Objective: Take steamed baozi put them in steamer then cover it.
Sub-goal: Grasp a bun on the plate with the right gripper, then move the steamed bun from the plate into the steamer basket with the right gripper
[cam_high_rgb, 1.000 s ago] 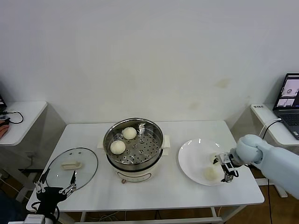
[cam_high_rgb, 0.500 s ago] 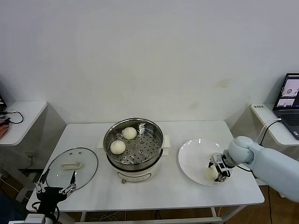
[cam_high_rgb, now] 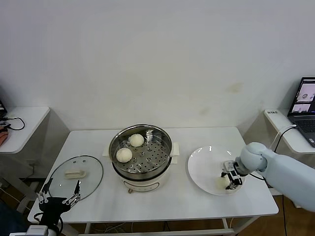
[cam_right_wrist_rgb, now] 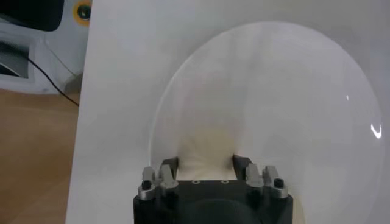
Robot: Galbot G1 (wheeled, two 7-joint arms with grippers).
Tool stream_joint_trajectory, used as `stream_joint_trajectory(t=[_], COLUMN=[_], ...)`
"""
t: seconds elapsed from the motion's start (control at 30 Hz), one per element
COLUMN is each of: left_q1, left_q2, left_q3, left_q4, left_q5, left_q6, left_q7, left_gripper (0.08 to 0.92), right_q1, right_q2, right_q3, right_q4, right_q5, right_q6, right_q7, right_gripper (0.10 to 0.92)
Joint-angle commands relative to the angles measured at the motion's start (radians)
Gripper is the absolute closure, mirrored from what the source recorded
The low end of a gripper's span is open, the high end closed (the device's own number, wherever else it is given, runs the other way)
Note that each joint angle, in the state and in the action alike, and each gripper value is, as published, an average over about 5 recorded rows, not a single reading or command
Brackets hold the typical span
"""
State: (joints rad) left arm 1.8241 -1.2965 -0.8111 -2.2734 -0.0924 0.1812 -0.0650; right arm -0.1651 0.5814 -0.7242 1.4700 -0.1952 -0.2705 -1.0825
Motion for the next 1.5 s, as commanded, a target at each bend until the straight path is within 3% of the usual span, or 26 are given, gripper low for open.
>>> stream_joint_trajectory(t=[0.03, 0.57, 1.0, 1.33, 1.5], left_q1=[0.001, -0.004, -0.003, 0.003, 0.008], left_q2=[0.001, 0.018, 0.016, 0.01, 0.01], left_q3=[0.001, 0.002, -0.004, -0.02, -0.038], left_q4=[-0.003, -0.017, -0.023, -0.035, -0.037], left_q5=[0.0, -0.003, -0.001, -0.001, -0.007], left_q6=[0.0, 0.002, 0.002, 0.003, 0.002], left_q7=[0.0, 0.001, 0.0, 0.0, 0.0], left_gripper=[0.177, 0.177, 0.177, 0.177, 0.177], right_q1=[0.039, 0.475, 0.793, 0.748, 0.691], right_q2=[-0.007, 0.017, 0.302, 0.548, 0.615], right_q3=[-0.009, -0.14, -0.333, -0.379, -0.407], right_q4=[0.005, 0.019, -0.003, -0.05, -0.073], right_q5=[0.013, 0.207, 0.364, 0.428, 0.392], right_q6=[-0.001, -0.013, -0.051, -0.048, -0.003], right_q7=[-0.007, -0.017, 0.021, 0.085, 0.092], right_gripper=[0.475, 0.474, 0.465, 0.465, 0.465])
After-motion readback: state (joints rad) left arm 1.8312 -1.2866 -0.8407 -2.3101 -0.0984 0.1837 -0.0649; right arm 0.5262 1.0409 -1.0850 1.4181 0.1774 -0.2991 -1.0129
